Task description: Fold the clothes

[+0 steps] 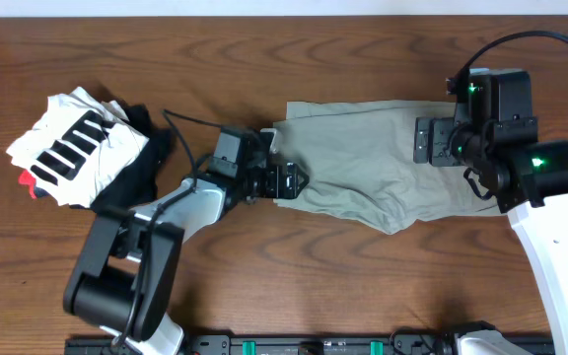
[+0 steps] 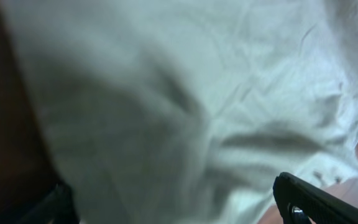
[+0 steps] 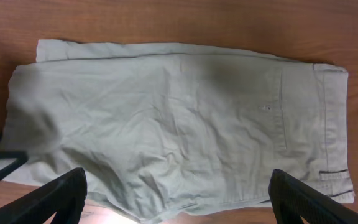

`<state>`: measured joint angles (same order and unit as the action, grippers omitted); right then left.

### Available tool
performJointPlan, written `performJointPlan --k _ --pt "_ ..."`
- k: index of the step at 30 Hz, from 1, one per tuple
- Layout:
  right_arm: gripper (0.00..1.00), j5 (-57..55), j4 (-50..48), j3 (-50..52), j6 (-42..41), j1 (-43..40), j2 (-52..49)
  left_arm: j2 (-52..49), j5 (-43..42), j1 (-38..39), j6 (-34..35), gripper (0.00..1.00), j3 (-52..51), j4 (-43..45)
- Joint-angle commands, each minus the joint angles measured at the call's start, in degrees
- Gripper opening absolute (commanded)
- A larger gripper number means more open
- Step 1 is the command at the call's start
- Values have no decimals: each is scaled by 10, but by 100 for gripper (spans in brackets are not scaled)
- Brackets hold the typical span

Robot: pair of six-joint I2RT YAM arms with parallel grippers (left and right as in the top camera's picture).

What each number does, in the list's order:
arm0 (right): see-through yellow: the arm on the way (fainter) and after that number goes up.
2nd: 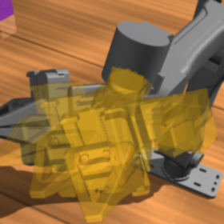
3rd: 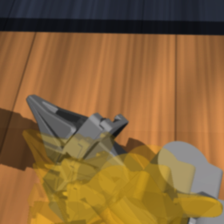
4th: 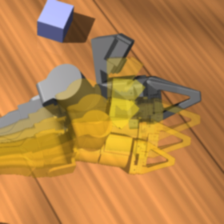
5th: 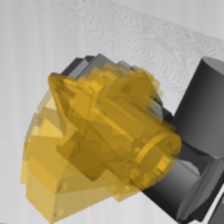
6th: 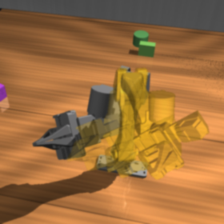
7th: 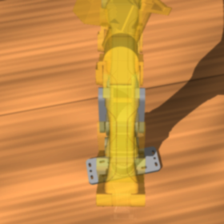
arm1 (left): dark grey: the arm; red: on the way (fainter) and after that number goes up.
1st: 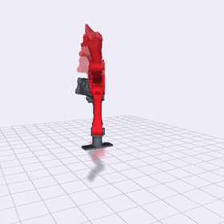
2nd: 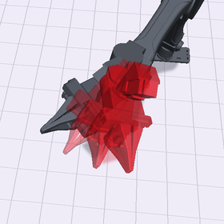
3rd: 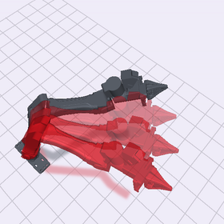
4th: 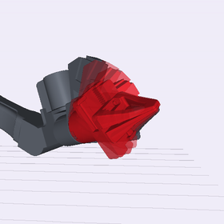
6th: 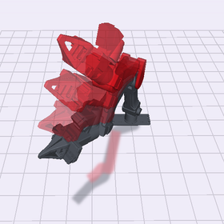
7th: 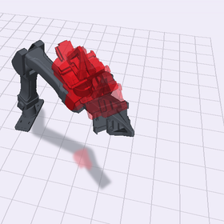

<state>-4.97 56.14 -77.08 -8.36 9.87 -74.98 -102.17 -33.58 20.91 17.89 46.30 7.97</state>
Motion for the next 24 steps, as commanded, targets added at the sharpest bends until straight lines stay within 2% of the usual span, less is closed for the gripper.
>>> performJointPlan --k 1,3,6,7,9,10,15,20,24 --pt "92 -6 3 2 -10 -3 1 -45 0 14 61 100 -3 21" --pt "92 -6 3 2 -10 -3 1 -55 -5 26 75 91 -3 52" --pt "92 -6 3 2 -10 -4 1 -57 -5 39 77 64 -3 68" --pt "92 -6 3 2 -10 -4 1 -56 -5 39 77 49 -3 68" --pt "92 -8 4 2 -10 -5 1 -56 -5 37 77 13 -3 63" --pt "92 -10 5 2 -10 -6 1 -56 -5 33 77 6 -3 59" --pt "90 -13 11 2 -24 -27 1 -28 -5 -9 64 6 -3 -3" --pt "95 -6 24 4 -43 -89 -3 40 -5 -83 -1 6 -3 -78" --pt "99 29 47 6 -22 -141 -18 81 -3 -136 -16 6 -3 -101"
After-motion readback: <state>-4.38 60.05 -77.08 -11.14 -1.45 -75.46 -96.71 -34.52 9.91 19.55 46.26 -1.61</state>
